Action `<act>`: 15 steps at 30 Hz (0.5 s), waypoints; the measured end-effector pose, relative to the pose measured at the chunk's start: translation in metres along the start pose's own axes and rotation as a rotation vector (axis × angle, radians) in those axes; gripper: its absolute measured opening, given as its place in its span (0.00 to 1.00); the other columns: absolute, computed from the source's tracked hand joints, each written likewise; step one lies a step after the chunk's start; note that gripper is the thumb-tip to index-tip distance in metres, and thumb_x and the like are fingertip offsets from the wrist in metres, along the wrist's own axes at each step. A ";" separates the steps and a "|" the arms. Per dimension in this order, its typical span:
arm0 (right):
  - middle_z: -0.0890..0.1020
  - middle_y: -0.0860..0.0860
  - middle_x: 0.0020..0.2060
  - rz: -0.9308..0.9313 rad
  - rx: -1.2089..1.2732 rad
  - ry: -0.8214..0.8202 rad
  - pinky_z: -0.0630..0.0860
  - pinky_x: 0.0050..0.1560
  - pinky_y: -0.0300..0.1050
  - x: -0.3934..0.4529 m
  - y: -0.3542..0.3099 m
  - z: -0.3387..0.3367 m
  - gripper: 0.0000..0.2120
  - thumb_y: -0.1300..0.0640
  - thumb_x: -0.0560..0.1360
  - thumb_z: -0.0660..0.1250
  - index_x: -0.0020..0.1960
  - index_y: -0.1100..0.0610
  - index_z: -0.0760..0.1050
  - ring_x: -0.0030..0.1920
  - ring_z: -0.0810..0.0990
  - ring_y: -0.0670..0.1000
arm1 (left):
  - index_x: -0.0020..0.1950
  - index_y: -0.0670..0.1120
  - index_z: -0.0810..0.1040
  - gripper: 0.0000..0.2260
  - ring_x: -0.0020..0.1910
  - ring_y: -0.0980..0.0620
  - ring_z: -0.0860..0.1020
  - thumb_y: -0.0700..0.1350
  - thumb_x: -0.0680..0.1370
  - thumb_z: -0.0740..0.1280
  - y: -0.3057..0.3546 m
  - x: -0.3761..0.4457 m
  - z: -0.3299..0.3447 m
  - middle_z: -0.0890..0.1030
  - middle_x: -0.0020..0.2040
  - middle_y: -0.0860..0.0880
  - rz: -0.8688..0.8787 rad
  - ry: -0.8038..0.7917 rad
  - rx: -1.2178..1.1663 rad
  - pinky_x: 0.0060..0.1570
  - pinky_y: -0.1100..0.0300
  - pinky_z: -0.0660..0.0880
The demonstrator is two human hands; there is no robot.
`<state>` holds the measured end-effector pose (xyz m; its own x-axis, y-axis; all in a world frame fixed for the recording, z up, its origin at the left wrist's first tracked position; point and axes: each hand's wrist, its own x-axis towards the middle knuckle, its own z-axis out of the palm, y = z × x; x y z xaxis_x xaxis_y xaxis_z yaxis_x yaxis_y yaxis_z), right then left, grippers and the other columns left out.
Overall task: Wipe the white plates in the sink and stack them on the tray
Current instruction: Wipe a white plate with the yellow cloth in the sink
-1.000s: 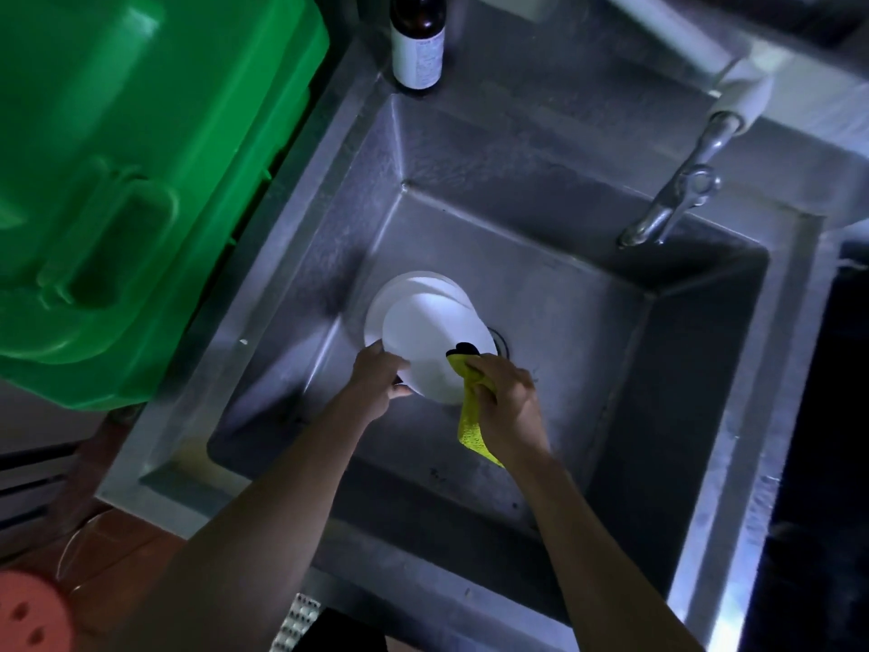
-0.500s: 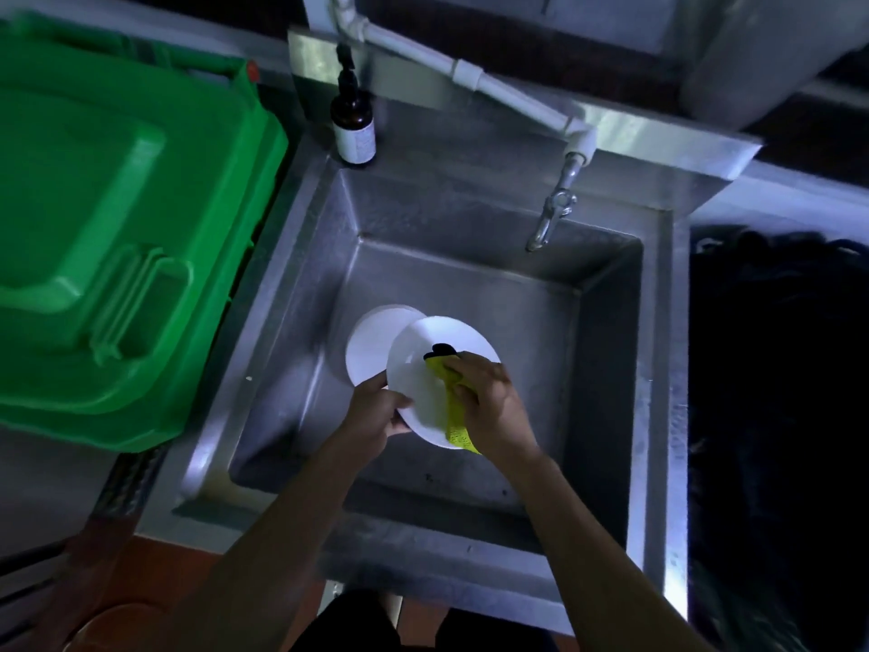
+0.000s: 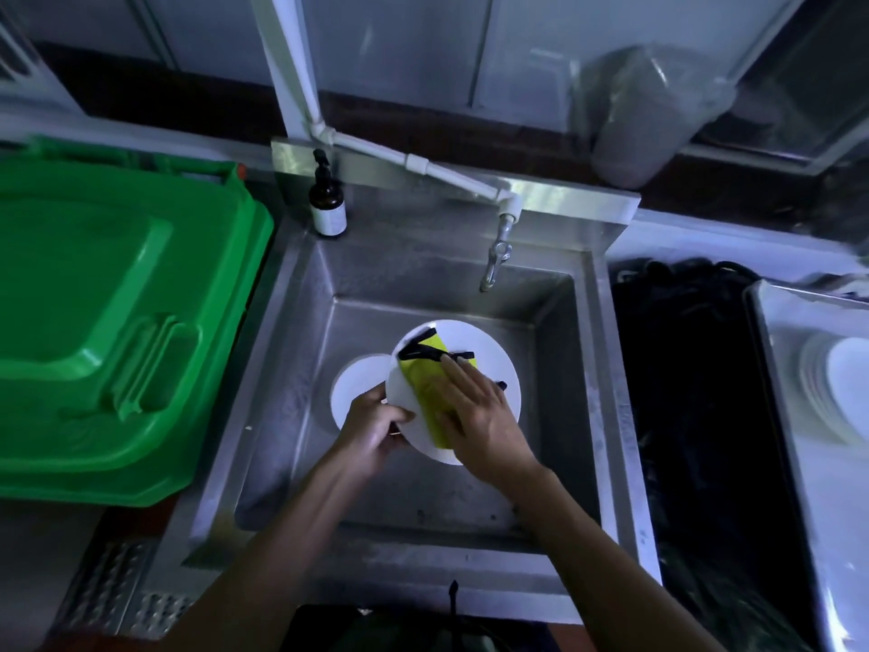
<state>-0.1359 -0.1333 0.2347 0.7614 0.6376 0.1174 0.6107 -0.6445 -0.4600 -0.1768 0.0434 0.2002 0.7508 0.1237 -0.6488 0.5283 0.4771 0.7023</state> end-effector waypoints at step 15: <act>0.52 0.49 0.82 -0.213 -0.283 -0.110 0.52 0.79 0.58 0.005 0.008 -0.002 0.27 0.49 0.84 0.52 0.82 0.49 0.51 0.82 0.49 0.56 | 0.54 0.45 0.84 0.21 0.47 0.41 0.82 0.35 0.63 0.66 0.015 -0.020 0.007 0.83 0.47 0.40 0.004 -0.192 0.137 0.40 0.51 0.79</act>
<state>-0.1268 -0.1365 0.2329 0.5922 0.8016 0.0820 0.8007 -0.5738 -0.1722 -0.1815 0.0424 0.2261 0.8080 -0.0490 -0.5871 0.5639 0.3529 0.7467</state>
